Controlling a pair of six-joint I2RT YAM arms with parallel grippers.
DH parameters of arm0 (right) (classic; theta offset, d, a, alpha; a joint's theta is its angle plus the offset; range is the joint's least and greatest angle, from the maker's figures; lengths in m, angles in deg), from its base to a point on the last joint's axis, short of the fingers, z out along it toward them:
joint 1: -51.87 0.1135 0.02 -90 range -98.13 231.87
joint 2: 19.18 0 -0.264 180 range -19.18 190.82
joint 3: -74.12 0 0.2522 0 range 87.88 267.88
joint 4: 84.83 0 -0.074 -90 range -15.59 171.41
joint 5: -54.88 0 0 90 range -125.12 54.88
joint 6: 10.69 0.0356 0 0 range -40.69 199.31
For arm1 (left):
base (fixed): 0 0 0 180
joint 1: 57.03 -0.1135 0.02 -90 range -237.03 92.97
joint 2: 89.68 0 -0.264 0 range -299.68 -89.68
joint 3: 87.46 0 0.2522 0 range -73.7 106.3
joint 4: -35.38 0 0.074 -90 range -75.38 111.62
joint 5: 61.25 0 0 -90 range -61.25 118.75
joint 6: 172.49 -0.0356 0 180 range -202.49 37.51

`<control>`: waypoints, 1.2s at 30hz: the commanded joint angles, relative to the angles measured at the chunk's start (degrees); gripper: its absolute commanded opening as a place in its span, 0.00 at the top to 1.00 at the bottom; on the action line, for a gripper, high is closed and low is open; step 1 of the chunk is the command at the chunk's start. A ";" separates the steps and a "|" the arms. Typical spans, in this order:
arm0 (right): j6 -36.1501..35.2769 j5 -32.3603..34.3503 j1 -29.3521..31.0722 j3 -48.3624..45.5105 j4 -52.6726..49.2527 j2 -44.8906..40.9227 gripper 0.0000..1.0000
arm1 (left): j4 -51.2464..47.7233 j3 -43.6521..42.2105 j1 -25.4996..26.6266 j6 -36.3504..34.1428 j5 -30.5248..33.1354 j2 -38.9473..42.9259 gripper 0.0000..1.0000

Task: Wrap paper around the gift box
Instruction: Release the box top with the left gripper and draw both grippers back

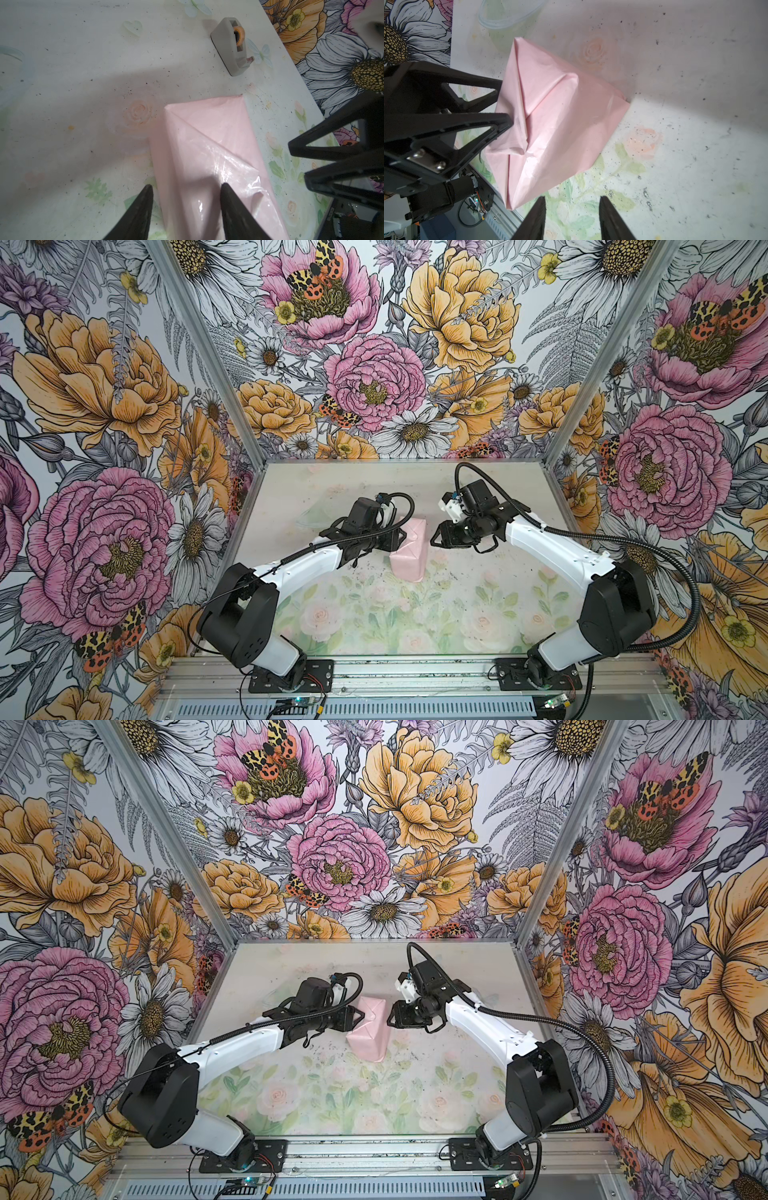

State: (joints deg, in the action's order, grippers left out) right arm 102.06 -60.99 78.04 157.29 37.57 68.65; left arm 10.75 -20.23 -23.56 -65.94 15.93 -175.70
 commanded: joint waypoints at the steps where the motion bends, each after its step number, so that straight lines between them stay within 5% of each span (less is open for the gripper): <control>1: 0.68 0.99 -0.33 -0.68 1.99 -1.88 0.56 | -1.52 -1.71 -0.81 0.32 2.29 -1.70 0.47; 12: 0.81 1.43 -0.24 -1.12 2.78 -2.83 0.56 | -1.19 -2.26 -1.85 0.92 2.68 -1.39 0.47; 27: 0.64 1.70 -0.33 -1.73 2.79 -3.46 0.56 | -4.16 -5.31 -13.96 1.98 6.72 1.88 0.46; 36: 1.57 1.95 -0.24 -1.86 3.64 -3.29 0.56 | -4.59 -4.95 -20.52 3.25 6.07 11.04 0.32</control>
State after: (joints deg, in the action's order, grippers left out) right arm 102.54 -60.18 78.04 155.80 39.65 66.97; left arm 5.33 -25.19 -43.08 -63.77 21.94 -167.59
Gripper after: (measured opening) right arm 0.445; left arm 0.674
